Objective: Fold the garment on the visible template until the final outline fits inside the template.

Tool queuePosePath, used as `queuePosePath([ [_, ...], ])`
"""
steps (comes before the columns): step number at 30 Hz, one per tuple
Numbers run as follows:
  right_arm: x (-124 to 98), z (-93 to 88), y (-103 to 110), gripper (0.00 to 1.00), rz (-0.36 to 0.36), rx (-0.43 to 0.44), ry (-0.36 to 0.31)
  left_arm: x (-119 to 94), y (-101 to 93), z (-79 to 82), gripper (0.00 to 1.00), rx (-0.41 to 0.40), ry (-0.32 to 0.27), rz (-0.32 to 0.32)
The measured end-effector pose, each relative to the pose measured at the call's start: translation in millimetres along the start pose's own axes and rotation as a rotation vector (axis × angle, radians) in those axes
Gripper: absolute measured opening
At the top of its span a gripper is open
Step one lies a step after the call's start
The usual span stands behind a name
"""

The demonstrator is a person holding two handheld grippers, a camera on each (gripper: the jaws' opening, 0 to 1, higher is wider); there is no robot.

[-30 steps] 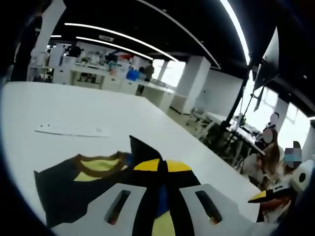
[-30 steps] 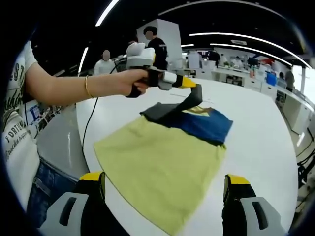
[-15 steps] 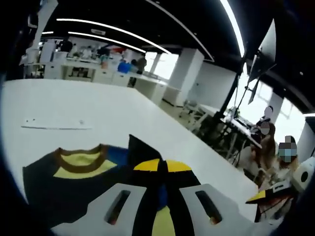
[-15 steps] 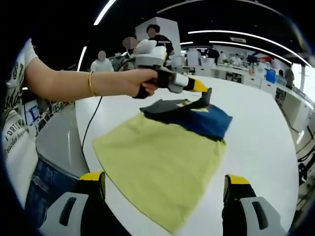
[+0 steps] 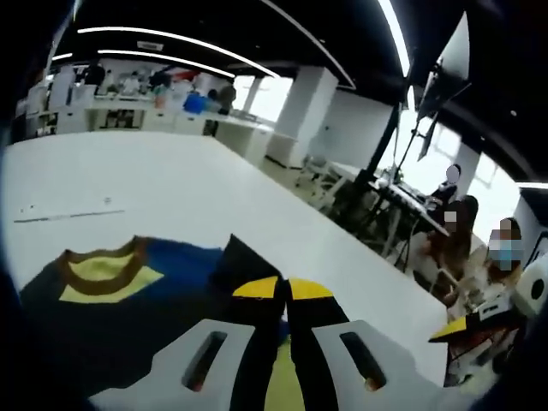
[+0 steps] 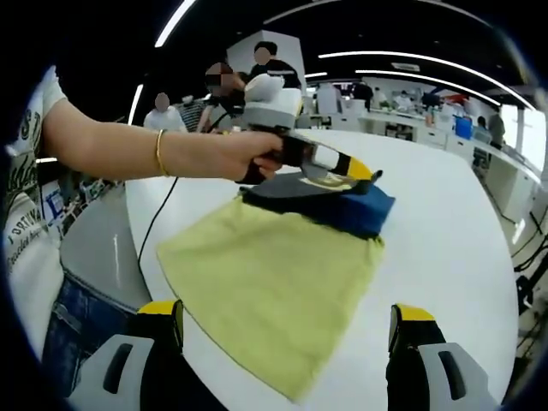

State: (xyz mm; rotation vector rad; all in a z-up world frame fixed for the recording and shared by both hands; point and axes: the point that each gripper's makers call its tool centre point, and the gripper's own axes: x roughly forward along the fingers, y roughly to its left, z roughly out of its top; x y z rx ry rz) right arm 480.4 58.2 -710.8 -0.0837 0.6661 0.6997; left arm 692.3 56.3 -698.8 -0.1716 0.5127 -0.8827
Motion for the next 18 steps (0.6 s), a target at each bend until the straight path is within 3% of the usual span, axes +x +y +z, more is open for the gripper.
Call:
queuePosePath([
  [8, -1, -1.7, -2, 0.99, -0.007, 0.005, 0.0, 8, 1.2, -29.9, 0.0, 0.058, 0.081, 0.008],
  [11, -1, -2.8, -4, 0.99, -0.01, 0.005, 0.002, 11, -5.1, -38.8, 0.0, 0.082, 0.106, -0.021],
  [18, 0, -2.1, -3, 0.99, -0.006, 0.006, -0.005, 5, -19.0, -41.1, 0.17, 0.136, 0.095, -0.085],
])
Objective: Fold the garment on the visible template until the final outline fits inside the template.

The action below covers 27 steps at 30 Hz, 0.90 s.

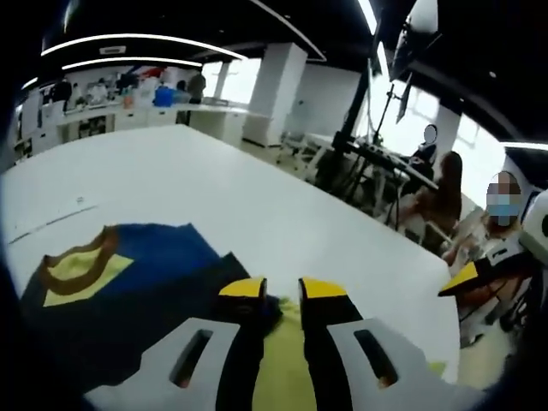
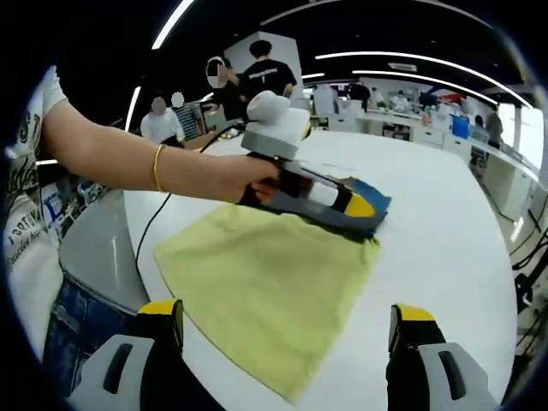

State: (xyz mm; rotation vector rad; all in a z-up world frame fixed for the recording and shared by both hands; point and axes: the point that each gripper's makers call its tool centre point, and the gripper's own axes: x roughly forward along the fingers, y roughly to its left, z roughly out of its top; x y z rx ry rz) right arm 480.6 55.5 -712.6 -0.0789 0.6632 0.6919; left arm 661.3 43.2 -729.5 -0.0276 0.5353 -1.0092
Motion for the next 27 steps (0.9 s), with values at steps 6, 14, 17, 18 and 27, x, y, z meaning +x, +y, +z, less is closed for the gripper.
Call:
queuePosePath([
  [6, 3, 2.0, 2, 0.99, 0.02, -0.016, 0.002, -15, 0.5, 3.5, 0.39, 0.036, -0.028, -0.008],
  [14, 6, 8.1, 6, 0.99, 0.058, -0.054, 0.009, -46, 7.3, 5.1, 0.68, 0.06, -0.062, -0.008],
  [17, 7, 9.2, 7, 0.99, 0.076, -0.071, 0.018, -56, 10.3, 2.8, 0.78, 0.072, -0.064, 0.012],
  [18, 8, 9.3, 8, 0.99, 0.083, -0.075, 0.02, -61, 10.6, 1.6, 0.81, 0.079, -0.069, 0.016],
  [27, 12, 4.4, 12, 0.99, 0.131, -0.133, 0.069, -91, 4.6, -9.8, 0.95, 0.097, -0.079, 0.009],
])
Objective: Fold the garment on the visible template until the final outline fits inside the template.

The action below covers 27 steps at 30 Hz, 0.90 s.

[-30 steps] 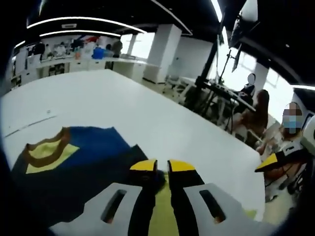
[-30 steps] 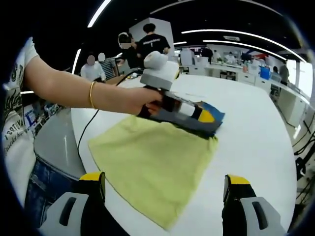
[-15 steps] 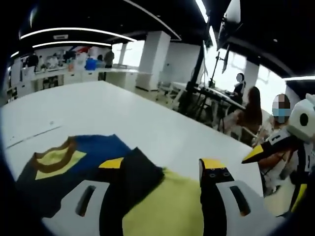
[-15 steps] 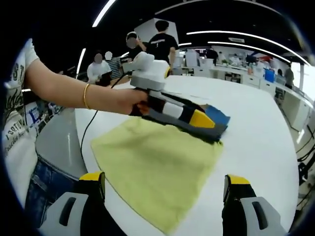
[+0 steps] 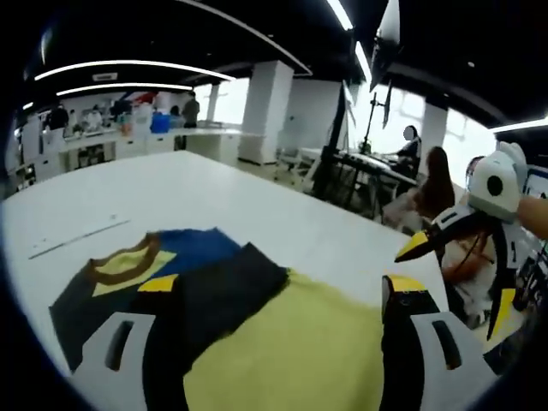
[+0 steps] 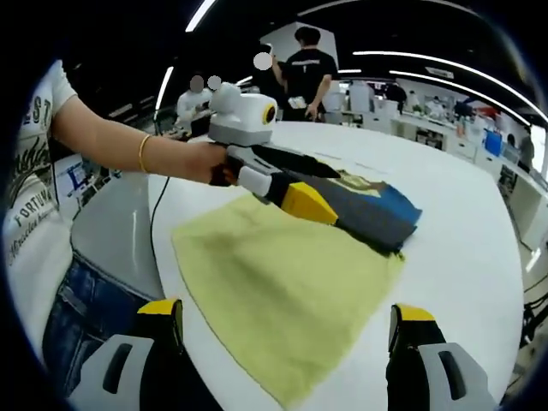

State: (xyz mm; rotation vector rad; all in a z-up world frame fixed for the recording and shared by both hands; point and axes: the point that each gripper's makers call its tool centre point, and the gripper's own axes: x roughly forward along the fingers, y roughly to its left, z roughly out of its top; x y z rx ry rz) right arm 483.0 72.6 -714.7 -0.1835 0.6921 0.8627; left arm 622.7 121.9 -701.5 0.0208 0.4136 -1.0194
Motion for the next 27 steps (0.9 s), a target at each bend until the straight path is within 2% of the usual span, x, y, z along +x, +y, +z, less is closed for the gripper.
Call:
queuePosePath([
  [8, 6, -7.7, 5, 0.99, 0.034, -0.037, 0.042, -32, -4.8, -14.4, 0.99, -0.004, 0.009, -0.017],
  [12, 8, -8.6, 5, 0.99, 0.033, -0.053, 0.039, -50, -5.1, -22.0, 0.99, 0.026, 0.031, -0.018],
  [17, 12, -14.2, 7, 0.99, 0.047, -0.063, 0.059, -75, -4.3, -31.7, 0.99, 0.033, 0.046, 0.002],
  [20, 12, -16.6, 9, 0.99, 0.051, -0.072, 0.068, -94, -3.7, -42.4, 0.99, 0.087, 0.075, 0.026],
  [27, 14, -20.4, 11, 0.97, 0.058, -0.077, 0.081, -132, -0.3, -59.5, 0.94, 0.065, 0.101, 0.061],
])
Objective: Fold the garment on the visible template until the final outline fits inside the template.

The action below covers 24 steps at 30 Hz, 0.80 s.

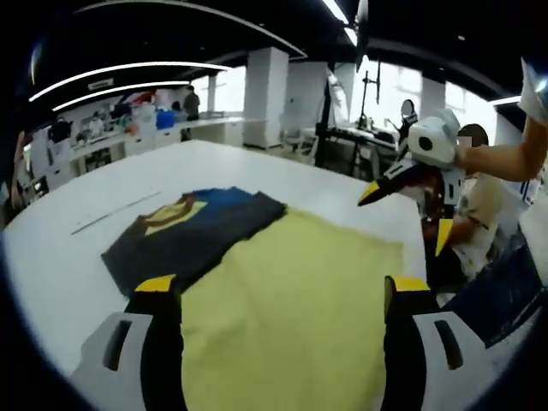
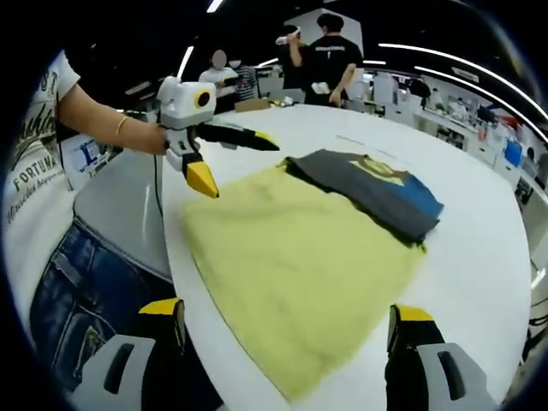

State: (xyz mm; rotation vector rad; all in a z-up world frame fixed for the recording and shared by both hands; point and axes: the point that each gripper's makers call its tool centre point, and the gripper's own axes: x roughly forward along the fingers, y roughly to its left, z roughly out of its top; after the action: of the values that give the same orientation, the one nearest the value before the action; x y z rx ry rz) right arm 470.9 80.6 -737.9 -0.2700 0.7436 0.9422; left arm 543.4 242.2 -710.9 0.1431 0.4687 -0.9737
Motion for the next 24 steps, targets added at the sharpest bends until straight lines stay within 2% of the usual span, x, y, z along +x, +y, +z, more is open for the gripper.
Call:
queuePosePath([
  [5, 2, -4.6, 3, 0.94, 0.006, -0.01, 0.013, -21, -1.9, -16.7, 0.91, -0.01, 0.033, 0.012],
  [9, 4, -6.1, 4, 0.87, 0.0, -0.032, 0.02, -34, -4.3, -33.8, 0.86, -0.011, 0.074, 0.016],
  [12, 8, -9.2, 6, 0.86, 0.009, -0.049, 0.038, -41, -7.6, -44.1, 0.82, -0.007, 0.09, 0.015],
  [15, 9, -12.4, 7, 0.82, 0.013, -0.073, 0.058, -47, -10.2, -55.4, 0.77, 0.018, 0.126, 0.012],
  [20, 10, -18.9, 10, 0.77, 0.02, -0.096, 0.085, -59, -15.3, -81.6, 0.67, 0.071, 0.221, -0.01],
  [24, 13, -27.2, 9, 0.71, 0.02, -0.114, 0.106, -63, -13.3, -92.8, 0.62, 0.098, 0.243, -0.008],
])
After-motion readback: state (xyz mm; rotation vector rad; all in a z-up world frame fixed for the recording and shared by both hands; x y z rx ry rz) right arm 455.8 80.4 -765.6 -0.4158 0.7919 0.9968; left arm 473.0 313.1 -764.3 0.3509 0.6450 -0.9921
